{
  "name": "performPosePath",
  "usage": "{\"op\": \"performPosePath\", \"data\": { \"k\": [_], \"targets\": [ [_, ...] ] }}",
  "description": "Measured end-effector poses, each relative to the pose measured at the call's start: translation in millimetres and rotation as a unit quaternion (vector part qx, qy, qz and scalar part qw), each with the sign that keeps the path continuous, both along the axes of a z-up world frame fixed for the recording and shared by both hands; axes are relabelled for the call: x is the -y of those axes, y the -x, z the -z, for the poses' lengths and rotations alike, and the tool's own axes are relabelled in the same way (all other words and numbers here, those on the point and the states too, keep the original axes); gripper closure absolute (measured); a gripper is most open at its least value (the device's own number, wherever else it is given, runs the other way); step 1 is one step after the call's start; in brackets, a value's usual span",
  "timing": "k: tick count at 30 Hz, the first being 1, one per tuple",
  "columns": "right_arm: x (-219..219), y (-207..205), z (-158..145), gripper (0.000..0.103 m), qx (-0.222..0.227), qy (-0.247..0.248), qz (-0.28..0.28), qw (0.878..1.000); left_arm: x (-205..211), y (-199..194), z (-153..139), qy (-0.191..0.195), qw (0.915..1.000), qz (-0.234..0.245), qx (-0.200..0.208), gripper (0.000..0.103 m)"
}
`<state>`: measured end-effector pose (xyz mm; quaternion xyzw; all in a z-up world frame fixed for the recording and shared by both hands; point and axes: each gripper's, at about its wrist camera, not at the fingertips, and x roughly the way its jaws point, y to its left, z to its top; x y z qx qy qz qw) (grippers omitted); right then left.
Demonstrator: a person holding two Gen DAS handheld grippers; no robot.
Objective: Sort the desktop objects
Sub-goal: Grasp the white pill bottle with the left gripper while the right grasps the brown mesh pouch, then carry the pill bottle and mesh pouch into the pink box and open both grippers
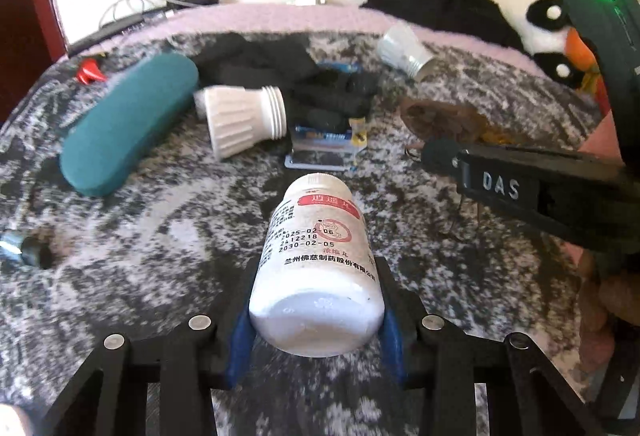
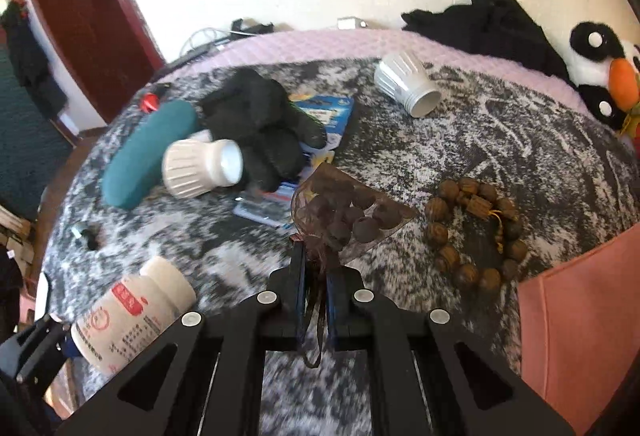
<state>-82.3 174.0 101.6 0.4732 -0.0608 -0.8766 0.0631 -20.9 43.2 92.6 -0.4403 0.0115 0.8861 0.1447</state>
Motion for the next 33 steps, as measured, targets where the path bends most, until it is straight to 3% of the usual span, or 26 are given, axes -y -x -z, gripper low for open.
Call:
{"op": "performPosePath", "data": {
  "k": [10, 18, 25, 33],
  "targets": [
    [5.5, -76.6, -78.2, 0.095, -0.073, 0.017, -0.015, 0.997, 19.1, -50.3, -67.0, -0.059, 0.9969, 0.009, -0.051, 0.059],
    [-4.8, -148.9, -143.8, 0.095, -0.147, 0.033, -0.023, 0.988, -1.0, -92.5, -121.0, -0.090, 0.9897, 0.040, -0.104, 0.059],
    [-44.9, -203.2, -184.8, 0.095, -0.205, 0.020, 0.011, 0.979, -44.1, -126.9, -159.0, -0.110, 0.9792, 0.090, -0.144, 0.059],
    [-127.7, -252.4, -214.0, 0.095, -0.252, 0.004, 0.100, 0.963, -132.3, -141.9, -173.9, -0.111, 0.9711, 0.145, -0.154, 0.059]
  ]
}}
